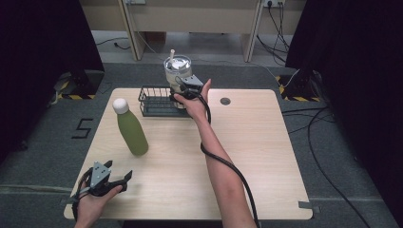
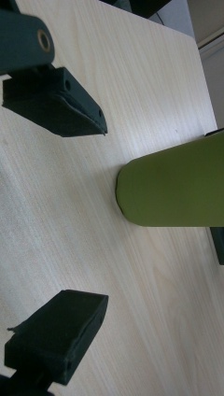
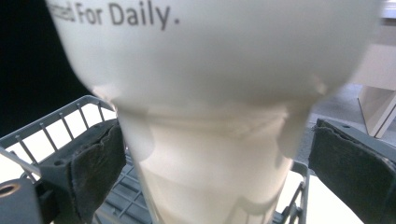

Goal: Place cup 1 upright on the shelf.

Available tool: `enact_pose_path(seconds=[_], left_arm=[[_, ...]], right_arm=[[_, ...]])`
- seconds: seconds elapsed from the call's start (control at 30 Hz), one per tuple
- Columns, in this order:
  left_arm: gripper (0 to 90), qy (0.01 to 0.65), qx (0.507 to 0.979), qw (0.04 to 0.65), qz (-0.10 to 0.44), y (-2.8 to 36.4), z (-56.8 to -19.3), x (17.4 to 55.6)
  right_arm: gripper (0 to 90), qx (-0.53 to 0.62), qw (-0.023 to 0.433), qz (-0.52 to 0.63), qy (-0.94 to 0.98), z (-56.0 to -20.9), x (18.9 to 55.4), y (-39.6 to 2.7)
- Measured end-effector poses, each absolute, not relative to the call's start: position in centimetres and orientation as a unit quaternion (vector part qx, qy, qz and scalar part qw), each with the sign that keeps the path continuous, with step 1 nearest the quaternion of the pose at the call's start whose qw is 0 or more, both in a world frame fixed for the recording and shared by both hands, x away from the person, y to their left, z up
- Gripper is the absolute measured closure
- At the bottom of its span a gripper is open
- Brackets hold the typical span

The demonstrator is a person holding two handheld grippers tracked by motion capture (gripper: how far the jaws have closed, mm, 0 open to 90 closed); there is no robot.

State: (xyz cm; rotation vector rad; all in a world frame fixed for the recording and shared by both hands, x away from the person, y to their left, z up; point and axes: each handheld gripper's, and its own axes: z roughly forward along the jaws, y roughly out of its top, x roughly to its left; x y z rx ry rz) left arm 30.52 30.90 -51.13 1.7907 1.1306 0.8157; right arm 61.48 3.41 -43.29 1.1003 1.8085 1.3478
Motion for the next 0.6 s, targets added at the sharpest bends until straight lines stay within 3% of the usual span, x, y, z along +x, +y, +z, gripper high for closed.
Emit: enact_pose_path(seconds=[0.6], left_arm=[[14.2,0.452,0.713,0.42,0.333,30.7,-51.0,30.4]], right_arm=[[7.5,0.414,0.314,0.513,0.683,-43.0,58.6,0.6]])
